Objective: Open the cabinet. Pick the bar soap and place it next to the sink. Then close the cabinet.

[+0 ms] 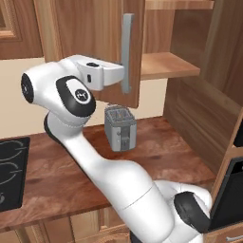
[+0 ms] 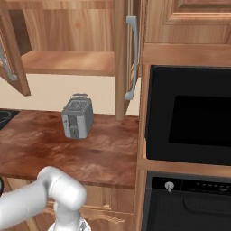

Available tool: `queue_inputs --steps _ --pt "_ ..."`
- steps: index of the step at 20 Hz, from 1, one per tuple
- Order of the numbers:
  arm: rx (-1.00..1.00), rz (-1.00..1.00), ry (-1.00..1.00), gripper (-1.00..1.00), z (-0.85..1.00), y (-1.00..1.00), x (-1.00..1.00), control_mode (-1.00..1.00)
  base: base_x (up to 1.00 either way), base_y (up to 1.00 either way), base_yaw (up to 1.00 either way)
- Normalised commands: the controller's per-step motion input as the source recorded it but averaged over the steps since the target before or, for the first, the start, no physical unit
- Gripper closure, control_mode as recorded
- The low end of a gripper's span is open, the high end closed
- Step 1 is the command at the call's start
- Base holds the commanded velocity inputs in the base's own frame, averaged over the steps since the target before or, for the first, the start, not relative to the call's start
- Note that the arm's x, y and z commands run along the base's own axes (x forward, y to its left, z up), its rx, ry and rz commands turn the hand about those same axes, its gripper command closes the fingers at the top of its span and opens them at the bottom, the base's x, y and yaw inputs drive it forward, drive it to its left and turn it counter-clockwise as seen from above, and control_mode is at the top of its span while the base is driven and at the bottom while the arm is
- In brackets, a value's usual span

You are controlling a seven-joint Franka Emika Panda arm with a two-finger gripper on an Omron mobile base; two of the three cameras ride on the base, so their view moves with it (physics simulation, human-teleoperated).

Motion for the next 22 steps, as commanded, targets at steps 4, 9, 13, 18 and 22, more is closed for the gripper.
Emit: queue_inputs --steps 4,9,13,18,22 --pt "0.00 0.14 0.00 -1.00 0.00 -0.57 0.40 -1.00 0.00 0.00 0.00" --pt "0.00 0.18 0.00 -1.00 0.00 -0.51 0.40 -1.00 0.00 0.00 0.00" --pt "0.00 0.23 0.00 -1.00 0.00 -0.47 0.56 -1.00 0.00 0.00 0.00" --pt "0.00 0.24 0.01 -1.00 0.00 -0.44 0.72 -1.00 0.00 0.00 0.00" --pt "0.00 0.22 0.00 -1.00 0.00 -0.39 0.75 -1.00 0.00 0.00 0.00"
